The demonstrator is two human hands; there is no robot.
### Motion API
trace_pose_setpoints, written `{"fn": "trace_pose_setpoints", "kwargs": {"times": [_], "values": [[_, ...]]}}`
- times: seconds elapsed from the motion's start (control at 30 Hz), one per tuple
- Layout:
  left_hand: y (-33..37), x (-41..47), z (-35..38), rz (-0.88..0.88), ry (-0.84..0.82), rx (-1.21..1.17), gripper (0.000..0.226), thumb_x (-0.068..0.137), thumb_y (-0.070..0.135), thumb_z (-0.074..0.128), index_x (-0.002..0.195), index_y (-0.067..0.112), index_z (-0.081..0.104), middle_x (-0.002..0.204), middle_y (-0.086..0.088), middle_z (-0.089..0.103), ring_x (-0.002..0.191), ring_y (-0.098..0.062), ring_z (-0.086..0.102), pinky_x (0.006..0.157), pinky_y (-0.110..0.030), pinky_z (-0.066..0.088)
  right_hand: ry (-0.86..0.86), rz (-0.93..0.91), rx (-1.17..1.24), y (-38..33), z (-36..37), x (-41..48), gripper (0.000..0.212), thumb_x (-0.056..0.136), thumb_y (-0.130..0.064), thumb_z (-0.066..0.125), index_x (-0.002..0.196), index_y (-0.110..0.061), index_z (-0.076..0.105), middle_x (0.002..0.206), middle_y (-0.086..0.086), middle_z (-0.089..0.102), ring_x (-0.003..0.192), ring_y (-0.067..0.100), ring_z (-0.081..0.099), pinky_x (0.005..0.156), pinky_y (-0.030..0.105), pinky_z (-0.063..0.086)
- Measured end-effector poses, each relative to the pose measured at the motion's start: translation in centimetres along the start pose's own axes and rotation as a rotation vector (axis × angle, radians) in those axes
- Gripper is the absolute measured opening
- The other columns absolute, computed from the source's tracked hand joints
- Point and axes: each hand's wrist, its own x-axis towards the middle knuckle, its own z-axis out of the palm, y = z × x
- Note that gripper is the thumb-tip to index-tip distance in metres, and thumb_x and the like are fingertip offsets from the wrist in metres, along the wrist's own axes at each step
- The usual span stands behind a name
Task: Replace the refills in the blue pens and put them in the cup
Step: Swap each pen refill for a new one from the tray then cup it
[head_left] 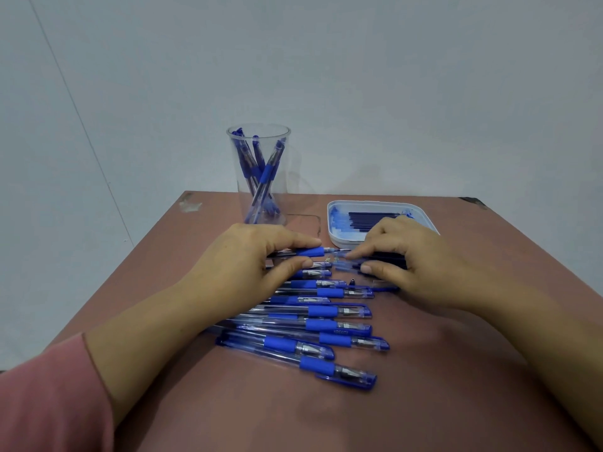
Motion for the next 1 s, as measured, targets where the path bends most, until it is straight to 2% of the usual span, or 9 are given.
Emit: {"fn": "trace_pose_setpoints", "kwargs": {"times": [0.1,0.27,0.47,0.6,0.7,0.9,1.0], "values": [[0.1,0.0,0.0,0.004,-0.006,0.013,0.030,0.087,0.034,0.069,0.117,0.035,0.069,0.103,0.021,0.071,0.094,0.006,0.064,0.081,-0.019,0.054,-0.088,0.018,-0.047,-0.5,0.0,0.4,0.020,0.087,-0.037,0.065,0.103,-0.050,0.067,0.095,-0.020,0.050,0.098,0.006,0.042,0.088,0.034,0.041],[0.2,0.0,-0.1,-0.011,-0.002,0.000,0.030,0.087,0.037,0.068,0.117,0.036,0.069,0.103,0.019,0.071,0.093,0.003,0.065,0.080,-0.030,0.057,-0.132,0.000,-0.106,-1.2,-0.1,0.7,0.020,0.088,-0.034,0.065,0.105,-0.043,0.070,0.095,-0.020,0.047,0.098,0.008,0.038,0.089,0.025,0.035],[0.4,0.0,-0.1,-0.013,-0.005,0.002,0.029,0.087,0.035,0.069,0.116,0.036,0.069,0.102,0.020,0.071,0.091,0.004,0.064,0.080,-0.029,0.057,-0.139,0.006,-0.104,-1.2,0.1,0.8,0.016,0.087,-0.033,0.066,0.099,-0.042,0.071,0.097,-0.019,0.047,0.097,0.004,0.038,0.086,0.022,0.034],[0.4,0.0,-0.2,-0.007,-0.007,-0.002,0.029,0.087,0.036,0.068,0.117,0.036,0.069,0.102,0.020,0.071,0.090,0.003,0.065,0.079,-0.031,0.057,-0.149,0.018,-0.069,-1.2,-0.1,0.9,0.024,0.088,-0.031,0.065,0.108,-0.045,0.067,0.098,-0.021,0.046,0.099,0.000,0.038,0.085,0.014,0.031],[0.4,0.1,-0.2,-0.009,-0.003,-0.004,0.029,0.087,0.035,0.069,0.116,0.036,0.069,0.103,0.020,0.071,0.090,0.003,0.065,0.079,-0.029,0.057,-0.156,-0.010,-0.057,-1.3,-0.1,0.9,0.024,0.088,-0.028,0.066,0.103,-0.046,0.068,0.099,-0.018,0.049,0.101,-0.001,0.039,0.085,0.011,0.032],[0.4,0.1,-0.2,-0.012,-0.007,-0.004,0.030,0.087,0.035,0.070,0.117,0.036,0.069,0.104,0.020,0.071,0.091,0.004,0.065,0.080,-0.029,0.057,-0.148,-0.010,-0.062,-1.2,-0.2,0.8,0.015,0.087,-0.028,0.067,0.094,-0.040,0.071,0.100,-0.015,0.050,0.100,0.000,0.043,0.088,0.020,0.038],[0.4,0.1,-0.2,-0.014,-0.004,-0.007,0.029,0.087,0.035,0.070,0.116,0.036,0.069,0.104,0.020,0.071,0.091,0.004,0.065,0.080,-0.029,0.057,-0.149,-0.005,-0.048,-1.2,-0.5,0.8,0.021,0.090,-0.023,0.064,0.100,-0.041,0.069,0.104,-0.015,0.052,0.102,0.001,0.044,0.091,0.020,0.037]]}}
